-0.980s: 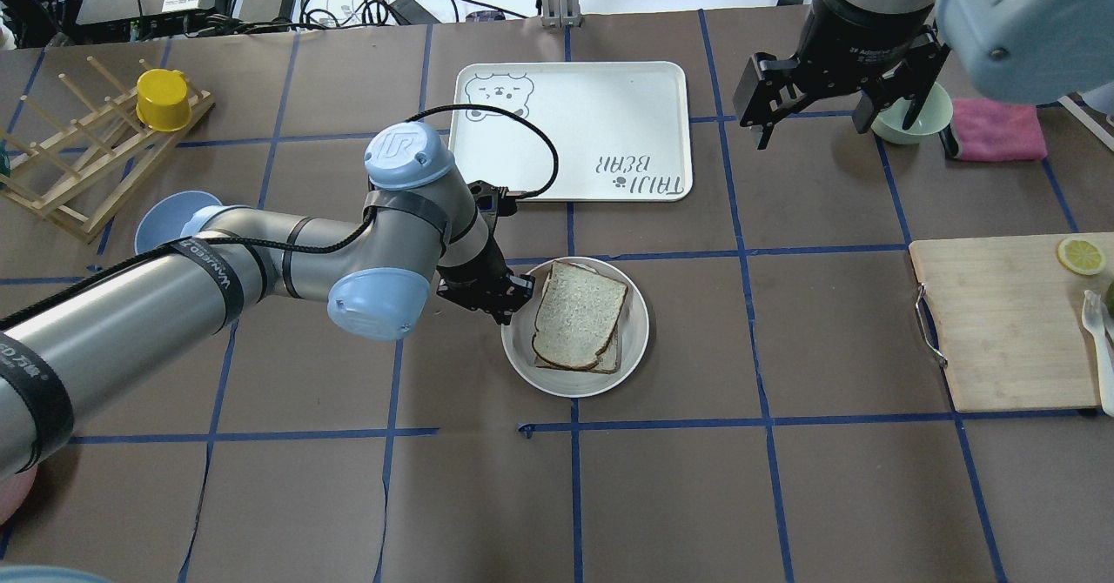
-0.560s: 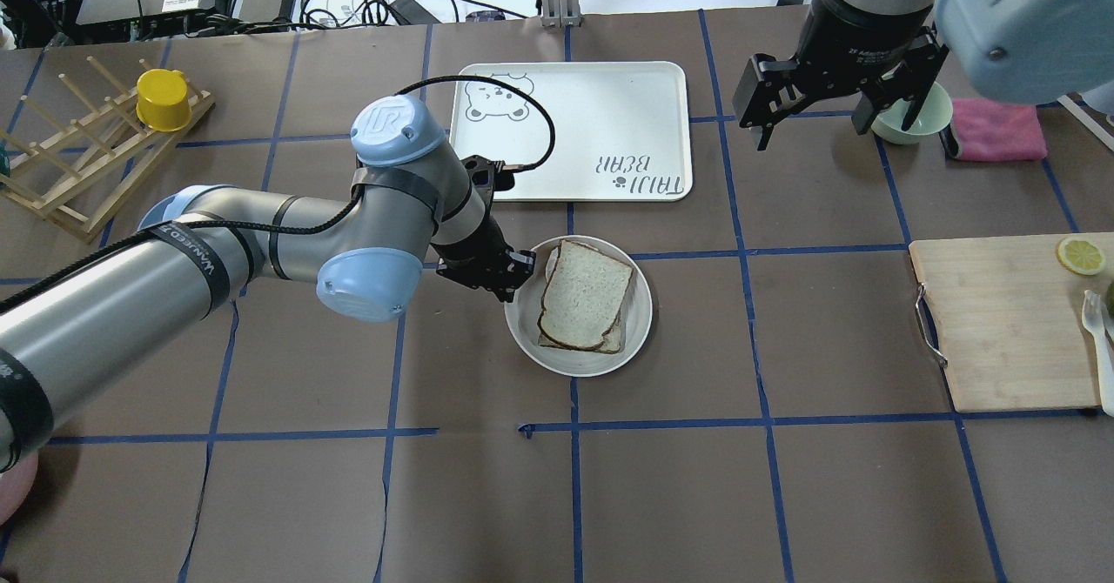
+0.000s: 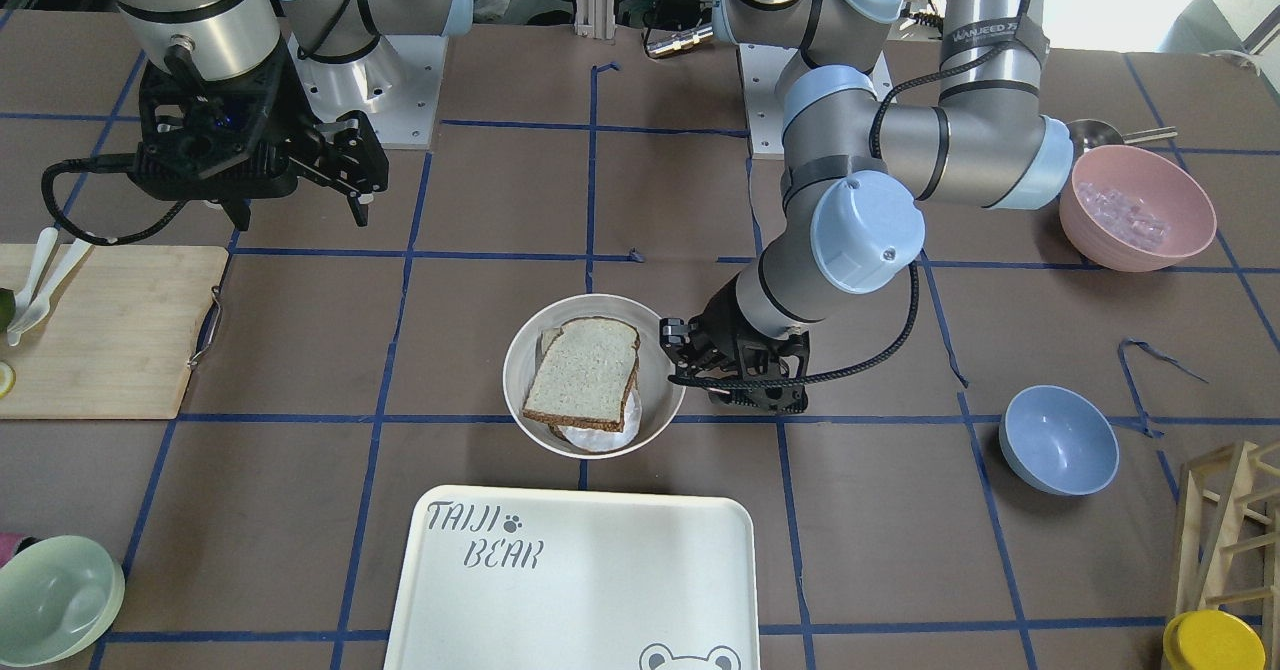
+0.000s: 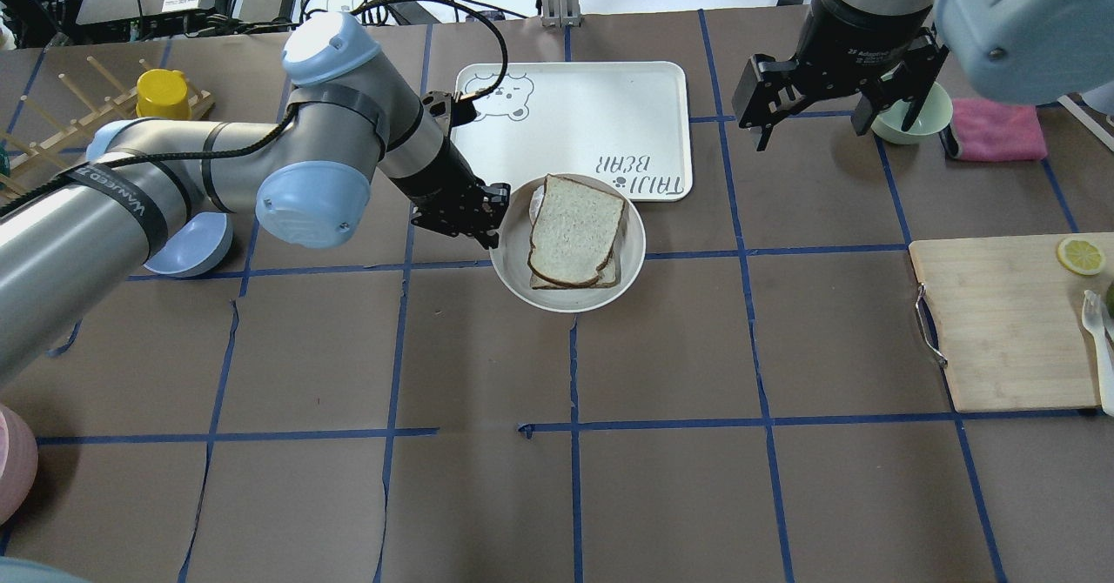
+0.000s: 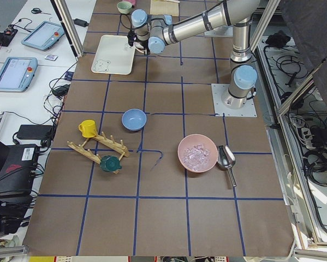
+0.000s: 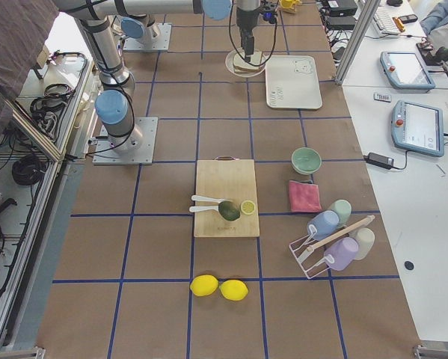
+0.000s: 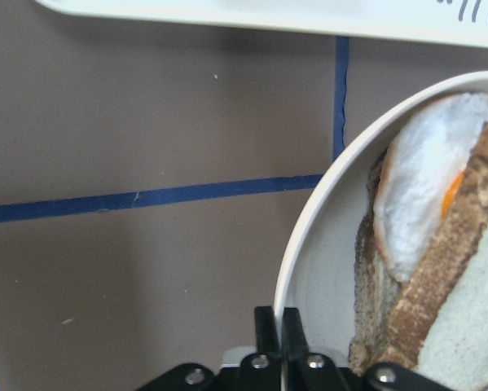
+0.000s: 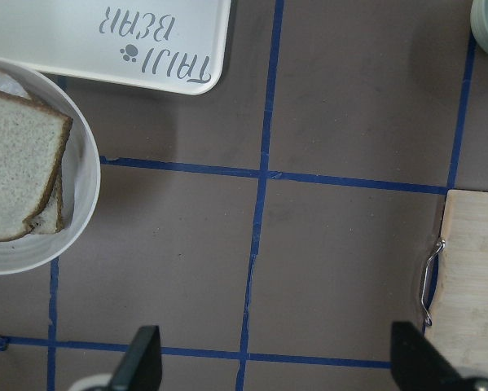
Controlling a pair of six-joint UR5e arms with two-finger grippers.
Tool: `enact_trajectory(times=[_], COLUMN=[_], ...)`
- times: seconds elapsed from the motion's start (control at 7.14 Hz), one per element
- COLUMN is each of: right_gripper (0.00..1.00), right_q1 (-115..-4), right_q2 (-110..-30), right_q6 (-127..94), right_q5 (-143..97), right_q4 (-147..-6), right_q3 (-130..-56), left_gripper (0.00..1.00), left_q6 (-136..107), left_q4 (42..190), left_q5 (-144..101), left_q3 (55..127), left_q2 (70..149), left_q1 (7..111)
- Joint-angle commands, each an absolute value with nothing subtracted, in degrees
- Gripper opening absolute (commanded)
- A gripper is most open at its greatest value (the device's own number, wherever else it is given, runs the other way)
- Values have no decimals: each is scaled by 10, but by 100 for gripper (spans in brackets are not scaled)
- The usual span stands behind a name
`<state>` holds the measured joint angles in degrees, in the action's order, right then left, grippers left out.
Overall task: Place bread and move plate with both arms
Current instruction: 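Slide the plate with the left gripper onto the white bear tray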
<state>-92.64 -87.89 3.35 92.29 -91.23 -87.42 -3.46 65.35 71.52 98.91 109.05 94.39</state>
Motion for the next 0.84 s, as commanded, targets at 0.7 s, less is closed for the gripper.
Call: enact_trajectory(times=[0.7], right_gripper=[100], right_q1=[-926], right_q2=[-879], right_q6=[29], right_q5=[924], right_q4=[-912], right_q3=[-875], left_gripper=[0], left_q6=[-60], left_q4=[657], left_q5=[715], left_q3=[713], left_q2=[1309], left_q1=[933])
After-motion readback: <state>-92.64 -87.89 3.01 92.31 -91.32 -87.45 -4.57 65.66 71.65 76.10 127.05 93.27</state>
